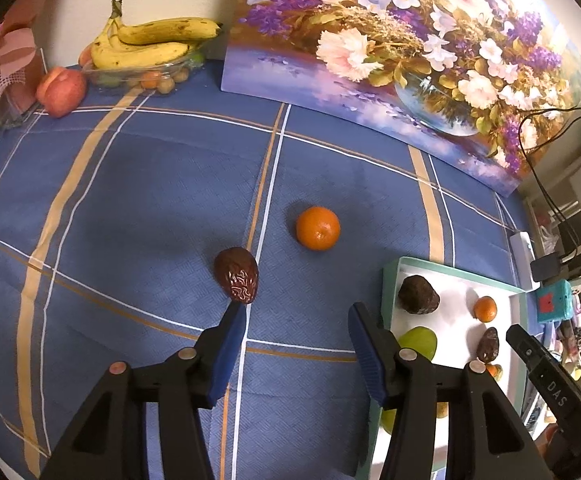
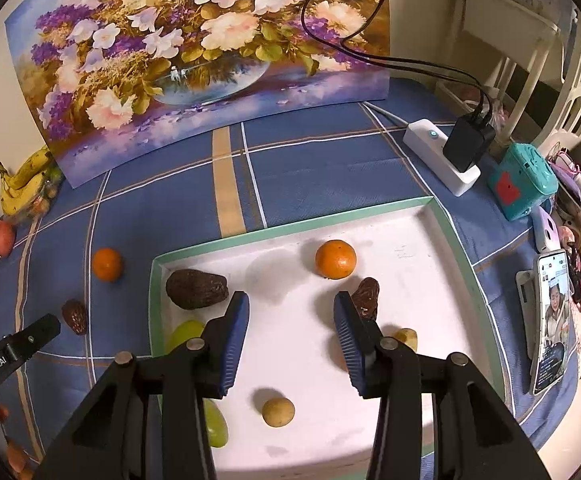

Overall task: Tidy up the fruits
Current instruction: 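Withdraw both open tools from the tray toward the remaining fruit row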

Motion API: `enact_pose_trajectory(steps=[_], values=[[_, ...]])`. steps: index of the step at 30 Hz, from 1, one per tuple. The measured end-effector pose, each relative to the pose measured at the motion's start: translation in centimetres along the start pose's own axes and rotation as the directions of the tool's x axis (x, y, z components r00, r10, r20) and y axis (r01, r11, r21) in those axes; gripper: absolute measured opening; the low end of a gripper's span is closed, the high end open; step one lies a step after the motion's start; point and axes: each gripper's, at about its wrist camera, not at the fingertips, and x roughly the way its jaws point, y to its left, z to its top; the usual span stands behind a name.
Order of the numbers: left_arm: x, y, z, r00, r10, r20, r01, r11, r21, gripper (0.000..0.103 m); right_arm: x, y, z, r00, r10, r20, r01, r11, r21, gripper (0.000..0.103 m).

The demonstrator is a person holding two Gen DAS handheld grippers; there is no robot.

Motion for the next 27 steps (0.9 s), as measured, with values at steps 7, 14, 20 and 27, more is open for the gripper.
enact_pose_trajectory(steps=[7,14,20,27], values=[[0.4,0.0,0.0,1.0,0.027,-0.001,-0.027,1.0,0.005,0.074,0.4,0.0,0.0,1.0,0.005,-0.013,-0.005,1.0,0.004,0.067],[1.2,0.5,-0.3,0.997,0.078,-0.006,-0.078,0.997,0.001,0.091,1.3,-0.1,-0.1,0.999,0.007,-0.042,-0.007,1.0,0.002,0.075],[1.3,0.8,-0.3,0.996,0.093,-0.002,-0.093,0.996,-0.012,0.091,1.8,-0.4,-0.1,0.998,0.013,-0.059,-0.012,1.0,0.015,0.075],[1.3,1.0,-0.3,0.995,0.1,0.004,-0.1,0.995,-0.025,0.1,2.0,-0.5,-0.2,0.998,0.015,-0.068,-0.014,1.0,0.018,0.075]])
